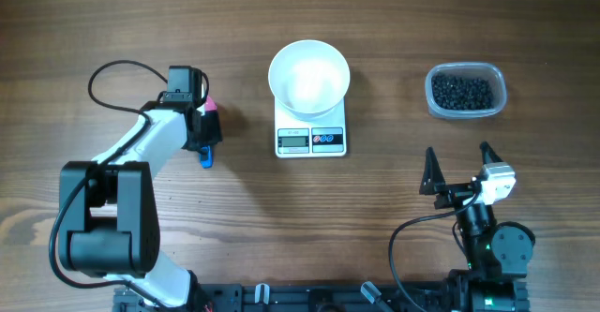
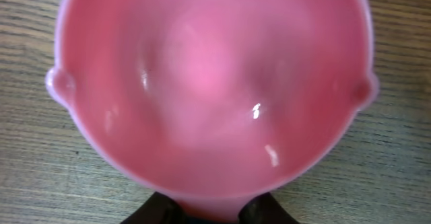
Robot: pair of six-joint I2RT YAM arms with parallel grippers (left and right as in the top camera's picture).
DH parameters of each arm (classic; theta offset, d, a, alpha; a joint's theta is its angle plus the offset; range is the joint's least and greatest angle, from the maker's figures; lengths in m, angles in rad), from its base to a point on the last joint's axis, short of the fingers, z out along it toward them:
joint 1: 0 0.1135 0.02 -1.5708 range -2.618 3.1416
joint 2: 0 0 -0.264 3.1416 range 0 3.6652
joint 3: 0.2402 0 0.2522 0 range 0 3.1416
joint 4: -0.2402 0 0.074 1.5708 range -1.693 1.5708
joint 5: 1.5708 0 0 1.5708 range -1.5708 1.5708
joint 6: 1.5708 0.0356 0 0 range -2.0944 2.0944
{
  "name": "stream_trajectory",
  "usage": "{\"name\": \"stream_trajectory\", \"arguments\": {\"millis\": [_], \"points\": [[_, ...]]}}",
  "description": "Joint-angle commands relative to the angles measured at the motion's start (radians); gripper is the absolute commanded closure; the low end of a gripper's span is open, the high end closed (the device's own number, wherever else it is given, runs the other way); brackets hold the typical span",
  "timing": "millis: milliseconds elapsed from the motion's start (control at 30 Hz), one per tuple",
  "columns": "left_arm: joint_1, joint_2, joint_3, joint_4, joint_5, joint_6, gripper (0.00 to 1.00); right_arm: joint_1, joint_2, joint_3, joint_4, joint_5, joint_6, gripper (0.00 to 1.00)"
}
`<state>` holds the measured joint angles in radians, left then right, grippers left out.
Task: Scoop item into bowl and weigh 150g on scale
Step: 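Close the left gripper on the scoop and lift it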
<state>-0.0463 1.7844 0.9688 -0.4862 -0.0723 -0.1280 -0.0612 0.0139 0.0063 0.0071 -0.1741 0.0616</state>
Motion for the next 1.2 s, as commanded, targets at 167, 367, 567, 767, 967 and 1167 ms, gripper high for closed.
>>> {"name": "stream_trajectory", "arguments": {"millis": [167,367,567,767,967,1167], "points": [[-0.002,0.035,-0.023,-0.003,0.003,0.016,0.85,0.005,-0.003,-0.001,0.004,0.018,-0.007,0.0],[-0.002,-0.03,0.034,0.0,0.004,-0.099,0.85,0.005,-0.003,-0.001,0.004,0.018,-0.007,0.0],[-0.002,-0.177,0.068,0.001,0.114,-0.277,0.84,0.005,-0.003,-0.001,0.004,0.018,-0.007,0.0],[-0.002,-0.21,0.068,0.009,0.125,-0.277,0.84,0.005,-0.003,-0.001,0.004,0.018,-0.007,0.0],[-0.002,-0.21,0.068,0.013,0.124,-0.277,0.84,0.005,-0.003,-0.001,0.004,0.018,-0.007,0.0],[-0.002,-0.21,0.068,0.012,0.124,-0.277,0.83,0.005,-0.003,-0.001,0.004,0.018,-0.007,0.0]]}}
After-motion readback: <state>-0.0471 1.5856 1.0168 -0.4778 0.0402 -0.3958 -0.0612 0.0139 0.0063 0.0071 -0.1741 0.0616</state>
